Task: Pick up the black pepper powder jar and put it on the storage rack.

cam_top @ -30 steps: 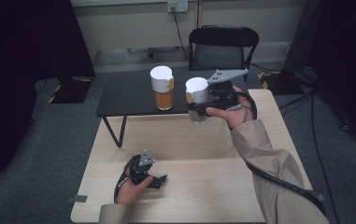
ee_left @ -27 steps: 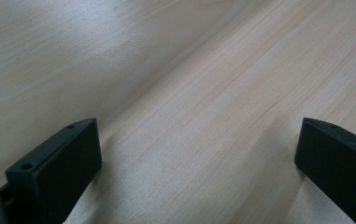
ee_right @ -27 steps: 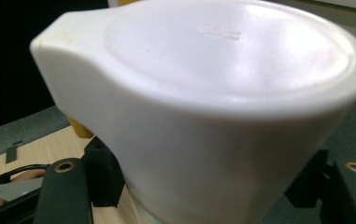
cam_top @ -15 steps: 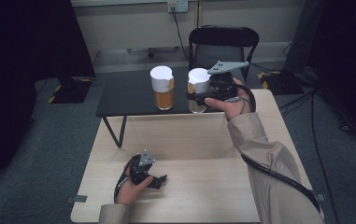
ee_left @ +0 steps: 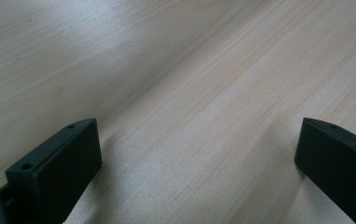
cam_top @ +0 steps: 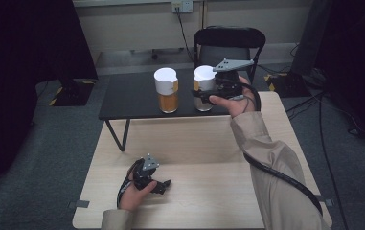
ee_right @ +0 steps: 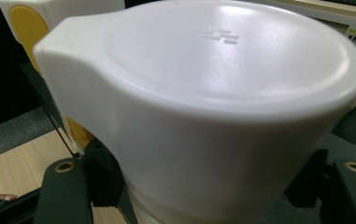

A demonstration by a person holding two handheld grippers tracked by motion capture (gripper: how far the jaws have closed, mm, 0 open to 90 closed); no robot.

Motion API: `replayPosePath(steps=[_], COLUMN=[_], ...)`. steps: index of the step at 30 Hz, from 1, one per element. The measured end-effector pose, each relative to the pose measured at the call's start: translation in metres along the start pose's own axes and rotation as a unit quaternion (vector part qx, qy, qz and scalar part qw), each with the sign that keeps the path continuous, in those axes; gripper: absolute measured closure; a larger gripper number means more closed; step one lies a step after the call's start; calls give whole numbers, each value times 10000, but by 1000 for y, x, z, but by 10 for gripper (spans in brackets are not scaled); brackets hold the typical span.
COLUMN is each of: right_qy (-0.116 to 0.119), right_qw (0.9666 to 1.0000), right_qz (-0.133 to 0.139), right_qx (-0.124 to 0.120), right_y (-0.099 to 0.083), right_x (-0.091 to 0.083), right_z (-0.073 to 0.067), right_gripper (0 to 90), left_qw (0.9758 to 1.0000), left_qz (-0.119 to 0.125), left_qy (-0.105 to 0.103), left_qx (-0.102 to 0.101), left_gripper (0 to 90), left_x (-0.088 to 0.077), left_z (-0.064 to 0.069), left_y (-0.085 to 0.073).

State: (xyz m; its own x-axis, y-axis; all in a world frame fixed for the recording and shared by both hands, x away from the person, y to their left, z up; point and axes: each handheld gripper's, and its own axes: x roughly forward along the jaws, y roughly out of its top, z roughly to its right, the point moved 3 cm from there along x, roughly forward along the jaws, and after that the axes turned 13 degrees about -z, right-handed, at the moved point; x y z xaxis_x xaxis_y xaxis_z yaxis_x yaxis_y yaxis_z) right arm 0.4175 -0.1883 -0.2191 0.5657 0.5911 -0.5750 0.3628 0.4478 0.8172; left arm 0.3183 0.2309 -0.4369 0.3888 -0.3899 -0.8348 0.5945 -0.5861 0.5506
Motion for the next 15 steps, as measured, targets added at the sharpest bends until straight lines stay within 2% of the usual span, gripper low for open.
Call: replayPosePath(steps=[4,15], right_qy=[-68,-75], right_qw=[9999,9999], right_qz=[-76,27], right_qx=[-69,75], right_y=[4,1], right_x=[5,9], right_z=[-3,-3], right_gripper=[303,302], left_qw=[10000,10000], left_qz=[2,0], left_qy=[1,1], left_qx=[0,1], left_gripper=[0,0], left_x=[0,0], left_z=[0,0], left_y=[0,0])
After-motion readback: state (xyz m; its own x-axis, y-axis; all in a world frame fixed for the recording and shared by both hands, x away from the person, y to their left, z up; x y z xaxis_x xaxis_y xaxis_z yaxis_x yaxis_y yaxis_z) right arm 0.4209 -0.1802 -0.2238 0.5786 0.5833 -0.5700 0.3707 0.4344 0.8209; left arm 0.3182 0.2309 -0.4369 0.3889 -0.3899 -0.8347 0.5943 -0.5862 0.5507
